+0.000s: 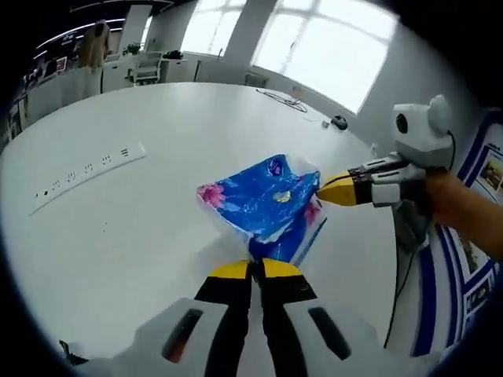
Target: Arrange the tabletop items into an orderly group along one side of the table until the central work area is clear of visible clutter.
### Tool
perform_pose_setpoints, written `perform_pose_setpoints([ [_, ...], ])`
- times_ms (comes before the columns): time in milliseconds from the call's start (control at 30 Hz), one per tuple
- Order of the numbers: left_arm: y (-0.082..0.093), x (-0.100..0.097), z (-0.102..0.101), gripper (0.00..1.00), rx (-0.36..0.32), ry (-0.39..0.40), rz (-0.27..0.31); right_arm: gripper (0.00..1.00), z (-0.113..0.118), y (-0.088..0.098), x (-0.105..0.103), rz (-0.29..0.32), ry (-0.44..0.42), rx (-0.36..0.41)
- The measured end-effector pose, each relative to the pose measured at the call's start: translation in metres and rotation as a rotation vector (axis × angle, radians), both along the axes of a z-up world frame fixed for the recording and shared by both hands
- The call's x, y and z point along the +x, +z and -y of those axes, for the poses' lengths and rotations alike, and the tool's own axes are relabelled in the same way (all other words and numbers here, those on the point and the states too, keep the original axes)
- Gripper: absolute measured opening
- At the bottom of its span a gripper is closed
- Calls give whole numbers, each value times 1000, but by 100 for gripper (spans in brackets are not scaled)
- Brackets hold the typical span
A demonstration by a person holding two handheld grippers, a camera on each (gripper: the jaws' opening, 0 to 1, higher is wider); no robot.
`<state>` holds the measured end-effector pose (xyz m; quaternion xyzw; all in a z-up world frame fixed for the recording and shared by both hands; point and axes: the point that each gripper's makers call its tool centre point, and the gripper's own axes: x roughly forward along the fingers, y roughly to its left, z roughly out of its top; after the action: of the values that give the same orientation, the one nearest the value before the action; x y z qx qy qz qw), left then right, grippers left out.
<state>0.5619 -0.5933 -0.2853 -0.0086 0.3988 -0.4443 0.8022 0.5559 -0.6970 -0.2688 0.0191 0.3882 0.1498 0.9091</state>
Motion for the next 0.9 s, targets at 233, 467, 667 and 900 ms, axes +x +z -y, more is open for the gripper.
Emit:
perform_pose_setpoints([
  [233,-22,2,11,1,11,3,-49,0,13,-23,2,-39,-15,6],
  [467,-36,3,13,1,24,8,-79,0,16,-39,1,-66,-25,13],
  [667,-41,4,12,1,26,20,-98,0,15,-49,1,-87,-28,20],
  [900,-47,3,11,2,25,24,-116,0,15,-51,3,-91,-35,24],
])
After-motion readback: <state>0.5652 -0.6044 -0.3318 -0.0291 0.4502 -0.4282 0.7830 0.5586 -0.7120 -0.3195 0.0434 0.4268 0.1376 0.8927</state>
